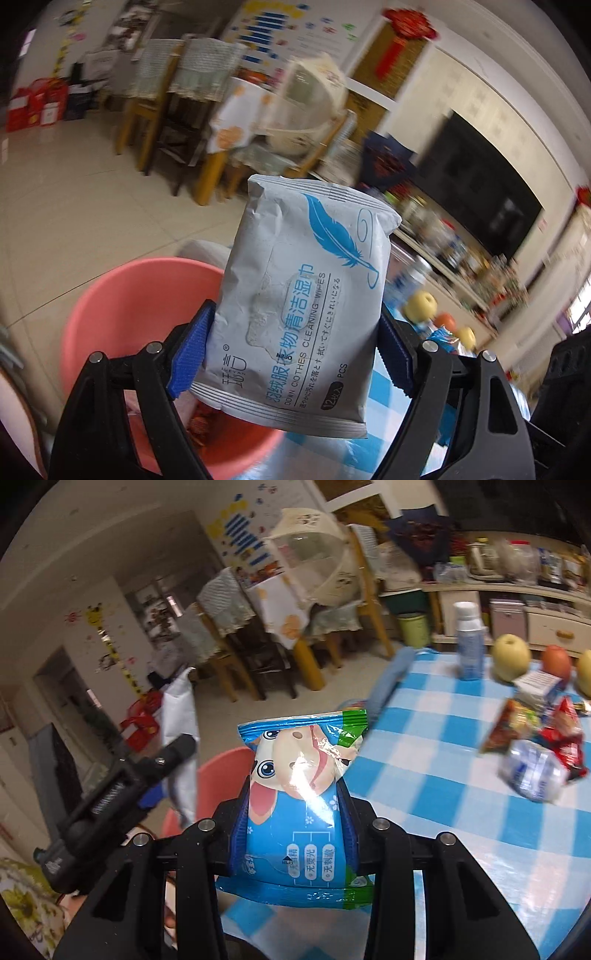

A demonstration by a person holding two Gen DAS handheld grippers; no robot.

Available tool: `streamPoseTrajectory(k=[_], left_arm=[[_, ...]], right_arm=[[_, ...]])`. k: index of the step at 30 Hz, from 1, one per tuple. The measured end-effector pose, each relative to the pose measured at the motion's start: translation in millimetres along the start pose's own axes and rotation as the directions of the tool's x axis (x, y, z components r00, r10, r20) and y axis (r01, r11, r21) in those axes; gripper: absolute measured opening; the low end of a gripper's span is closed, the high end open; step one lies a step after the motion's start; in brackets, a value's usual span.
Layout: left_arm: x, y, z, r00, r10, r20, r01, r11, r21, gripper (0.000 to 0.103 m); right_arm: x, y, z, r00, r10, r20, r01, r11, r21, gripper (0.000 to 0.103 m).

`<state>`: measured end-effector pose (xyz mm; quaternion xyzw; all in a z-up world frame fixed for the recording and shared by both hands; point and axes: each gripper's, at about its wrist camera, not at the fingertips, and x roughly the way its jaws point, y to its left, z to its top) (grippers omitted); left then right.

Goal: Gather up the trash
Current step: 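Carry the wipes pack to the pink bin while the right tool carries the blue packet there, then open both tools over the pink bin to drop the wipes pack and blue packet, then move both open tools back over the table toward the snack packets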

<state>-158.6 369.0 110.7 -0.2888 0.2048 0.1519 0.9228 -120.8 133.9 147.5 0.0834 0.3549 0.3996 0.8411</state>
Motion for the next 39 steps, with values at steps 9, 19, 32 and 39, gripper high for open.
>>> streamPoseTrajectory(k=[9, 19, 32, 39], left_arm=[[-5.5, 52.9, 17.4, 0.993, 0.117, 0.035, -0.110, 0.980, -0.164, 0.082], [-13.5, 62.4, 21.8, 0.979, 0.177, 0.103, -0.162, 0.977, -0.139, 0.084], [-4.9, -4.7, 6.9, 0.986, -0.028, 0.165, 0.006, 0.992, 0.129, 0.089], [0.4, -28.8, -0.9, 0.991, -0.083, 0.105, 0.063, 0.982, 0.179, 0.089]], right_arm=[[72.9, 61.4, -8.1, 0.988, 0.112, -0.106, -0.117, 0.992, -0.046, 0.042], [86.2, 64.0, -23.8, 0.990, 0.105, -0.090, -0.111, 0.992, -0.067, 0.091], [20.5, 17.3, -19.6, 0.993, -0.087, 0.083, 0.099, 0.983, -0.156, 0.098], [-17.4, -35.7, -15.9, 0.992, 0.104, 0.069, -0.103, 0.995, -0.014, 0.098]])
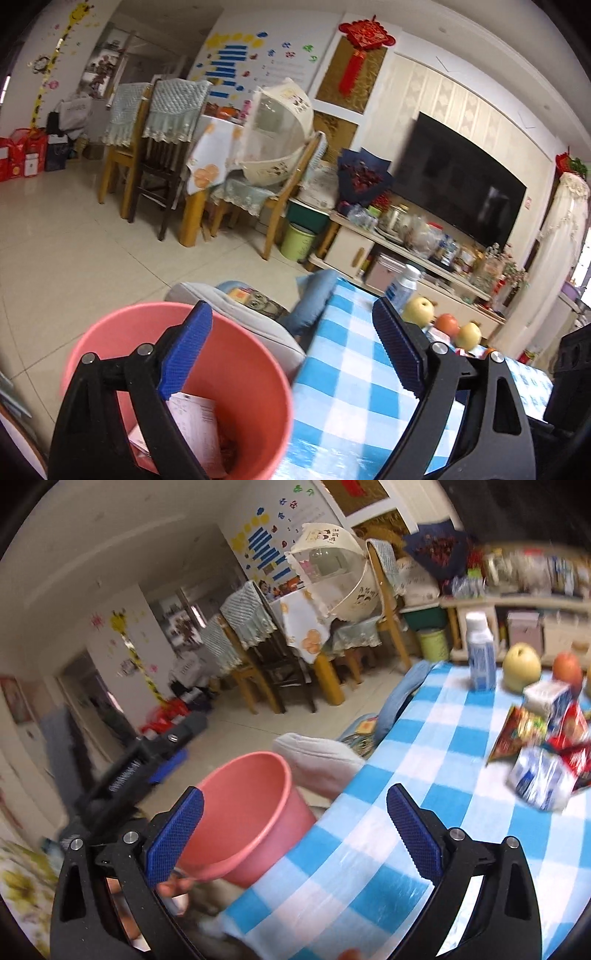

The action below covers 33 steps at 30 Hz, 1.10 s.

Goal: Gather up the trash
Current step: 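Move both open tools back over the table toward the snack packets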

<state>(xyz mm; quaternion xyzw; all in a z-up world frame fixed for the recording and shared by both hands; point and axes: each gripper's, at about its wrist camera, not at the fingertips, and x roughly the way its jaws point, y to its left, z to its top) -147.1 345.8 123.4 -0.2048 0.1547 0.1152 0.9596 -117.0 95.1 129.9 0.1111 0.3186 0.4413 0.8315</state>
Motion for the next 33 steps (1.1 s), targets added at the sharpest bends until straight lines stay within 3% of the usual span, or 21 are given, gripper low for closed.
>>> streamPoseTrajectory(k=[4, 8, 10, 17, 24, 33], left_arm=[[-2.0, -15.2, -3.8, 1.000, -0.025, 0.015, 0.024, 0.999, 0.030, 0.089], [-5.1, -42.2, -11.2, 0.997, -0.043, 0.064, 0.035, 0.992, 0.123, 0.089], [-5.5, -53.5, -14.3, 0.996, -0.044, 0.080, 0.031, 0.986, 0.161, 0.095], [2.2, -91.3, -25.6, 0.995, -0.068, 0.070, 0.049, 0.967, 0.249, 0.095], [10.0, -118.1, -39.0, 0.997, -0.071, 0.038, 0.056, 0.948, 0.312, 0.097], [29.9, -145.3, -55.5, 0.989, -0.106, -0.100, 0.133, 0.938, 0.319, 0.097]], right_arm=[[-23.6, -20.0, 1.4, 0.993, 0.115, 0.012, -0.116, 0.988, 0.099, 0.098], [-48.9, -41.0, 2.4, 0.977, 0.208, 0.037, -0.211, 0.960, 0.184, 0.098], [-58.7, -46.9, 2.2, 0.973, 0.225, 0.043, -0.229, 0.952, 0.204, 0.098], [-93.6, -65.9, 2.5, 0.951, 0.289, 0.106, -0.306, 0.926, 0.220, 0.098], [-122.2, -87.8, 6.2, 0.901, 0.405, 0.158, -0.432, 0.872, 0.230, 0.098], [-156.3, -130.9, 8.2, 0.800, 0.544, 0.254, -0.599, 0.746, 0.292, 0.098]])
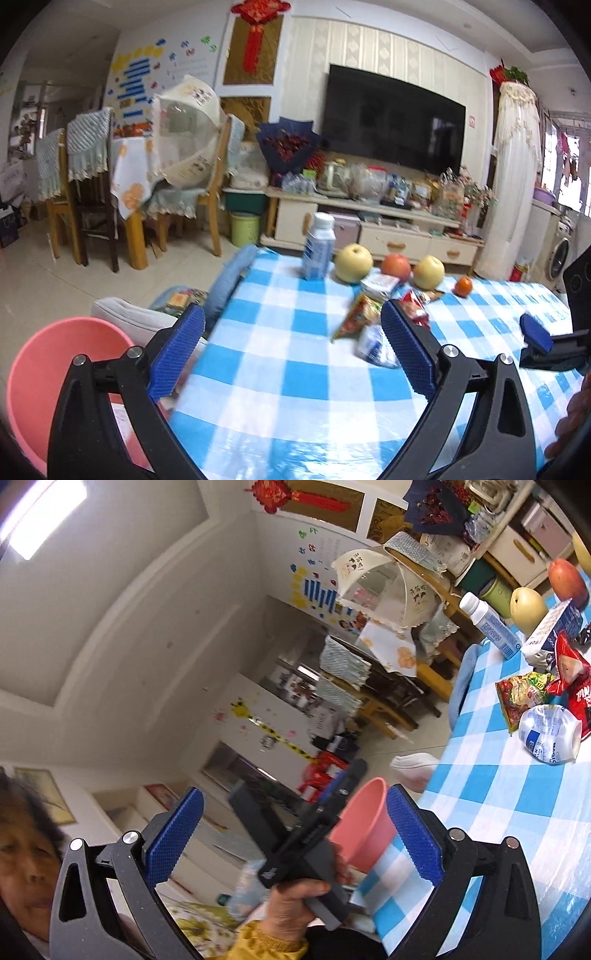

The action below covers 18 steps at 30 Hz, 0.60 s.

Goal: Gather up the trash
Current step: 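Move both open tools back over the table toward the snack packets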

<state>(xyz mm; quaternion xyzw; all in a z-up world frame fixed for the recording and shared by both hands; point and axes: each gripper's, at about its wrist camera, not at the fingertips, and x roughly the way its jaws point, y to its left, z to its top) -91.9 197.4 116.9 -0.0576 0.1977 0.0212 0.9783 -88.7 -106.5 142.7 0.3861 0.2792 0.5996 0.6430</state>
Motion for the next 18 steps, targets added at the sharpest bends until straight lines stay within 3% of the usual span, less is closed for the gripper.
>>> streamPoseTrajectory(k=[4, 9, 18], left_arm=[[7.4, -17.5, -5.2, 1.000, -0.003, -0.021, 0.004, 0.999, 0.048, 0.097], [12.7, -37.7, -10.3, 1.000, -0.012, -0.024, 0.015, 0.995, 0.097, 0.097], [28.4, -65.5, -16.6, 0.992, -0.089, -0.093, 0.100, 0.986, 0.131, 0.097]], right_arm=[[-24.7, -4.5, 9.2, 0.998, 0.041, 0.053, -0.042, 0.999, 0.023, 0.098], [-50.8, -11.2, 18.4, 0.994, 0.031, 0.102, -0.034, 0.999, 0.036, 0.098], [-67.5, -26.6, 29.3, 0.995, -0.034, 0.097, 0.029, 0.999, 0.044, 0.098]])
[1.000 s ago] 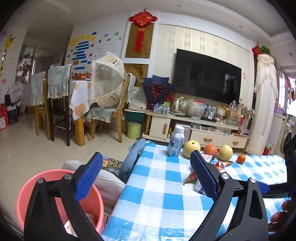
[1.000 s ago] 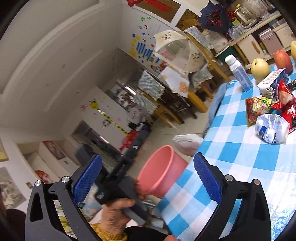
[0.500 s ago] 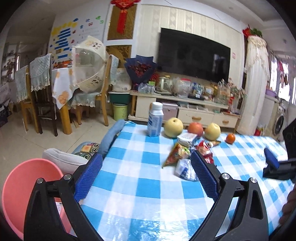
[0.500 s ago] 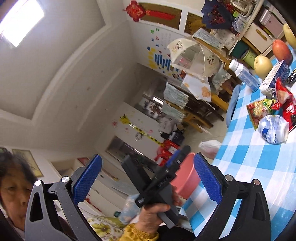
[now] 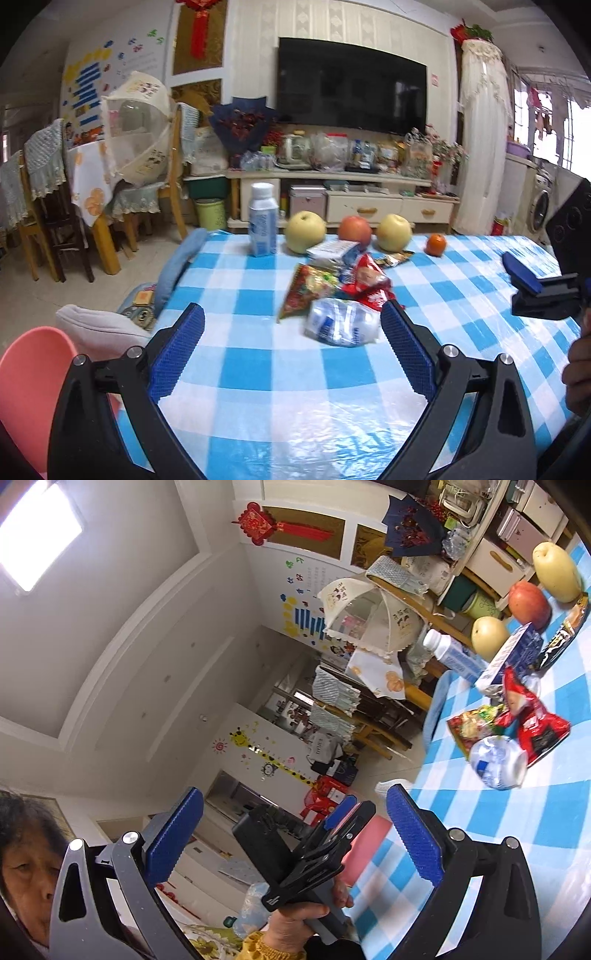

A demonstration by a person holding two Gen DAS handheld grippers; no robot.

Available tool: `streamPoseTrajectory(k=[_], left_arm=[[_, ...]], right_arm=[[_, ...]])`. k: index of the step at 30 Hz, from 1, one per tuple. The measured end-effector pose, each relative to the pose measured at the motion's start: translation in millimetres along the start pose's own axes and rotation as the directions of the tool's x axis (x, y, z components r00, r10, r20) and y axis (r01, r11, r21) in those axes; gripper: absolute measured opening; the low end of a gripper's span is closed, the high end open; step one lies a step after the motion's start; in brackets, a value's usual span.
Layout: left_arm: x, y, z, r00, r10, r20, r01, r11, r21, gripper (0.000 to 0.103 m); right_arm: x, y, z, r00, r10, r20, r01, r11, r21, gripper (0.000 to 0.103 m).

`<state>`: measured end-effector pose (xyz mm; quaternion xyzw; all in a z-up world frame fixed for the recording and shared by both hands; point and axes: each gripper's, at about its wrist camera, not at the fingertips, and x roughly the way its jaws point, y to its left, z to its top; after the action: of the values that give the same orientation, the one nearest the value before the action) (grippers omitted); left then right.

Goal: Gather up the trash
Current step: 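Move both open tools back over the table toward the snack packets, then grasp the yellow chip bag with the left tool while the right tool grasps the red snack bag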

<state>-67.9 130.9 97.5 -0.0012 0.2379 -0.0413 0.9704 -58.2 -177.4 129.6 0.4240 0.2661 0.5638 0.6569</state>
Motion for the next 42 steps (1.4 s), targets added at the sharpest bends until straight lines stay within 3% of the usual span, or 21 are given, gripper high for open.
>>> streamPoseTrajectory(k=[7, 16, 27, 30, 33, 36, 42], left_arm=[[25.7, -11.4, -2.4, 0.992, -0.087, -0.095, 0.085, 0.996, -0.021, 0.097], [50.8, -31.8, -4.8, 0.992, -0.077, -0.098, 0.085, 0.993, 0.085, 0.097], [98.2, -25.7, 6.9, 0.981, -0.131, -0.146, 0.139, 0.989, 0.048, 0.097], [116.2, -19.7, 11.8, 0.981, -0.106, -0.161, 0.114, 0.993, 0.040, 0.097], [130.5, -13.1, 16.6, 0.981, -0.097, -0.168, 0.104, 0.994, 0.032, 0.097], [148.5, -6.9, 20.7, 0.979, -0.092, -0.183, 0.097, 0.995, 0.019, 0.097], [178.2, -0.5, 23.8, 0.966, -0.113, -0.234, 0.112, 0.994, -0.016, 0.096]], right_arm=[[-9.2, -7.4, 7.2, 0.997, -0.083, 0.001, 0.083, 0.996, -0.034, 0.098], [-15.4, -20.0, 15.6, 0.975, -0.219, 0.025, 0.221, 0.970, -0.100, 0.098], [-13.7, -61.5, 25.4, 0.897, -0.441, 0.036, 0.442, 0.893, -0.085, 0.098], [-4.2, -70.8, 28.6, 0.883, -0.469, 0.001, 0.468, 0.880, -0.088, 0.098], [8.1, -78.6, 31.3, 0.855, -0.517, -0.020, 0.514, 0.853, -0.093, 0.098], [18.2, -91.0, 36.0, 0.858, -0.511, -0.054, 0.507, 0.859, -0.063, 0.098], [48.0, -115.7, 46.3, 0.824, -0.558, -0.099, 0.553, 0.830, -0.077, 0.098]])
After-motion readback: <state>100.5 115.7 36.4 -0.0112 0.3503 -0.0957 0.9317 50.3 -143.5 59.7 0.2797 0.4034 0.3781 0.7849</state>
